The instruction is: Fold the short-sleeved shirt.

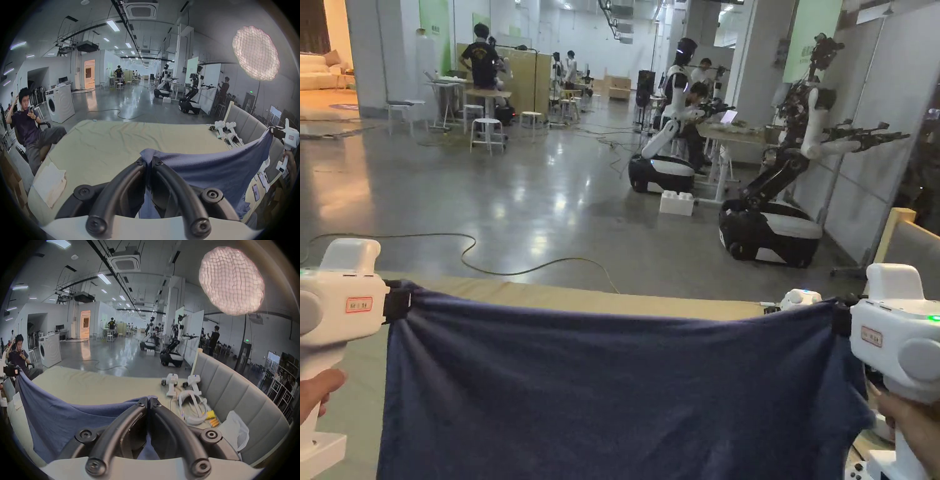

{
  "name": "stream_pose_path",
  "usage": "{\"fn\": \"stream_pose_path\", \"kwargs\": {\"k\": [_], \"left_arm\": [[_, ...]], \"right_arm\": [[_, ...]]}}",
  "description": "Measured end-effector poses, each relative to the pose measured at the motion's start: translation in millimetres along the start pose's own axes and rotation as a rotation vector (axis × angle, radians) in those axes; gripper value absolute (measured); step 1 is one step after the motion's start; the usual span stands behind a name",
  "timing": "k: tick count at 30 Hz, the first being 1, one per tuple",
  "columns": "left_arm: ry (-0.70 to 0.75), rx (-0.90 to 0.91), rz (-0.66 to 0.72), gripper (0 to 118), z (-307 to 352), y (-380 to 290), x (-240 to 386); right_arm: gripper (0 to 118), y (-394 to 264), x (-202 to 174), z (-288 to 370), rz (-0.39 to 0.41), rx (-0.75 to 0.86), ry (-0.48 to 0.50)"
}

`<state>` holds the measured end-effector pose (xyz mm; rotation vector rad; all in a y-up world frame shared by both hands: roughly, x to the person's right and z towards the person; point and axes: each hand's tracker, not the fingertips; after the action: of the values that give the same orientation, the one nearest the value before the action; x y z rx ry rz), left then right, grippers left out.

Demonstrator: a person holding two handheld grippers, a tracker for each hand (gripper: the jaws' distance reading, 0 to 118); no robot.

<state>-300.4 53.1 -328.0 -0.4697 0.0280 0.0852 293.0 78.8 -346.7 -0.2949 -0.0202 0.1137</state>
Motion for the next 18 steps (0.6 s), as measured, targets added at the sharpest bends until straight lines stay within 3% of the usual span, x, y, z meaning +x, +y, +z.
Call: {"fn": "stream_pose_path", "kwargs": {"k": [18], "left_arm": [[0.04, 0.208, -0.011, 7, 19.3, 189.3, -7.7]], "right_arm": [[2, 182.5, -6.1, -14.8, 0.036, 0.188, -0.041]]}}
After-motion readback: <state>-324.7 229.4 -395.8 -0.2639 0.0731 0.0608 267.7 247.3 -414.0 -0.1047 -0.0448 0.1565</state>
